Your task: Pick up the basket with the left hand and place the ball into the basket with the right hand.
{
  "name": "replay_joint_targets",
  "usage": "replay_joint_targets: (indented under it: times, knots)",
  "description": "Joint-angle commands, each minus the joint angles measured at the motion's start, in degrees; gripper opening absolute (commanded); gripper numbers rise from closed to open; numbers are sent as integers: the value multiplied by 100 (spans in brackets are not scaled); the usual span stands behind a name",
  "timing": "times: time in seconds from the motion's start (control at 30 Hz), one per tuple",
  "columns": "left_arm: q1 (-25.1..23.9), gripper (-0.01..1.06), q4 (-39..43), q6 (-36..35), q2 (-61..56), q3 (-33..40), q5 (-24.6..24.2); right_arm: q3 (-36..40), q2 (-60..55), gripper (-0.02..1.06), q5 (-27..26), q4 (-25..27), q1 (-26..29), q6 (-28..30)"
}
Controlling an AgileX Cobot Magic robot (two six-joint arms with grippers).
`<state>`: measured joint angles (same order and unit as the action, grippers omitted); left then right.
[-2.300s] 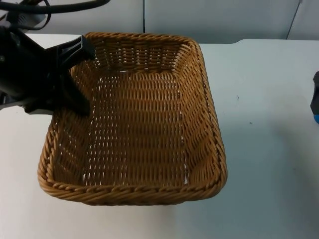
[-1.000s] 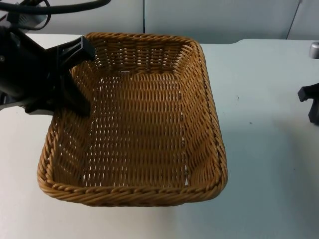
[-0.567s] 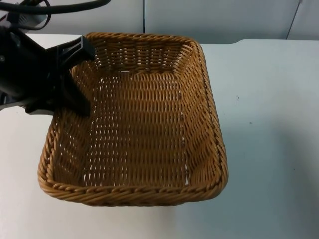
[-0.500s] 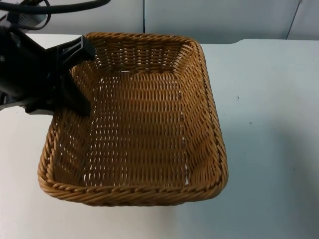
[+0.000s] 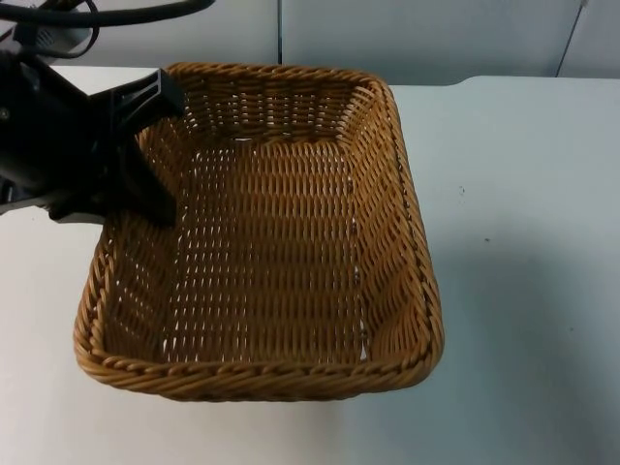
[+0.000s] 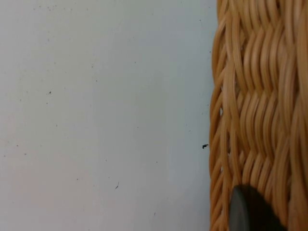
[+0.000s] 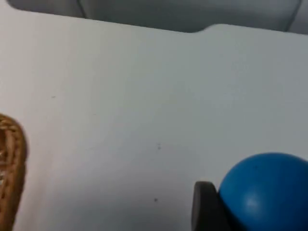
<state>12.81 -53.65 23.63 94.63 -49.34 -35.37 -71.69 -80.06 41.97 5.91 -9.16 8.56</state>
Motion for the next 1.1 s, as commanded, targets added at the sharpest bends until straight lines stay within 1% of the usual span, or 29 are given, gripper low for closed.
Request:
replay_joint_targets:
  times: [0.0, 0.17, 0.2, 0.33, 0.37, 0.43, 0.5, 0.53, 0.67, 0.7, 0.77, 0.83, 1.07]
  knots:
    - [4, 0, -151, -10, -91, 5, -49, -56, 50, 0, 15, 40, -302, 66]
    - [4, 0, -140, -11, -91, 5, -49, -56, 38, 0, -86, 40, -1309, 66]
    - [4, 0, -140, -11, -91, 5, -49, -56, 38, 0, -86, 40, -1309, 66]
    - [4, 0, -140, -11, -91, 5, -37, -46, 27, 0, -219, 161, -1933, 66]
    - [4, 0, -140, -11, -91, 5, -37, -46, 27, 0, -219, 161, -1933, 66]
    - [4, 0, -150, -11, -91, 5, -37, -46, -44, 0, -312, 254, -2208, 66]
    - [4, 0, -150, -11, -91, 5, -37, -46, -203, 0, -339, 360, -2372, 116]
    - [4, 0, -150, -11, -91, 5, -37, -46, -203, 0, -339, 360, -2372, 116]
    - [4, 0, -150, -11, -91, 5, -37, -46, -686, 0, -362, 695, -2674, 432]
    - [4, 0, -150, -11, -91, 5, -37, -46, -686, 0, -362, 695, -2674, 432]
    - [4, 0, -161, -11, -91, 5, -37, -46, -1037, 0, -425, 790, -2860, 539]
    - [4, 0, -161, -11, -91, 5, -37, -46, -1310, 0, -538, 800, -2990, 553]
    - [4, 0, -161, -11, -80, 5, -37, -46, -1929, 0, -814, 800, -3194, 553]
